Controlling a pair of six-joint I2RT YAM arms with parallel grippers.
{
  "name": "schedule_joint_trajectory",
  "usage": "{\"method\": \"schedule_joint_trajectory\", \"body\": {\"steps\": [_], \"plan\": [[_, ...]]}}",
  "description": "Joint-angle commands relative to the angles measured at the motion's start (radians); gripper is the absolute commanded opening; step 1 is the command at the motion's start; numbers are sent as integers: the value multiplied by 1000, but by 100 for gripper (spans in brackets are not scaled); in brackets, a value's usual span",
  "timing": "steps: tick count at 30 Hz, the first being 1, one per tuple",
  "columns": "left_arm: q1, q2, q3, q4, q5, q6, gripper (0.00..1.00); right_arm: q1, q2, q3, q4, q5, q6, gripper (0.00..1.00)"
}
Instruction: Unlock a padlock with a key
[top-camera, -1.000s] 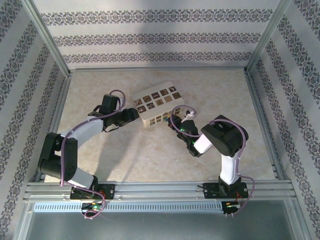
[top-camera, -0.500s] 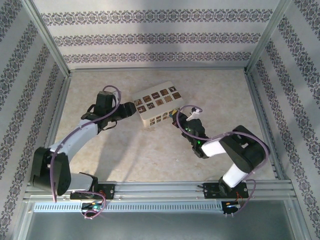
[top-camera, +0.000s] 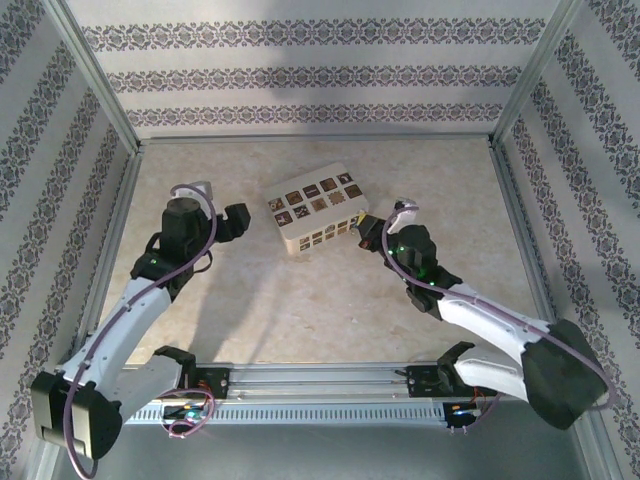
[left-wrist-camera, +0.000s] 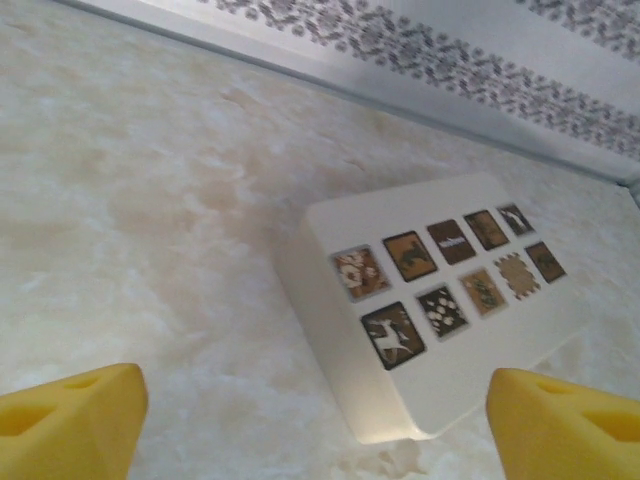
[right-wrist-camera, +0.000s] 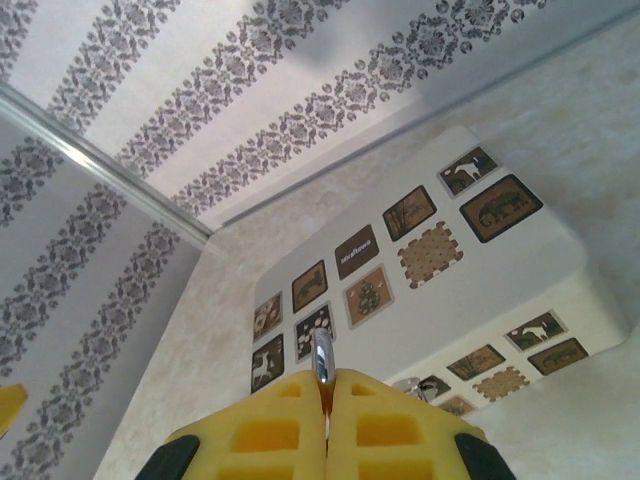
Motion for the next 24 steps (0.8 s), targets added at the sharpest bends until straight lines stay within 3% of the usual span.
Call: {"method": "schedule_joint_trajectory", "body": {"steps": [1, 9, 24], "plan": [[0, -50, -49, 65, -140, -10, 92, -26, -70, 72, -249, -115, -85, 1], [7, -110, -83, 72, -268, -57, 98, -42, -206, 151, -592, -200, -163, 0], [16, -135, -99, 85, -292, -59, 99, -47, -199, 277, -1030, -358, -200, 0]]}}
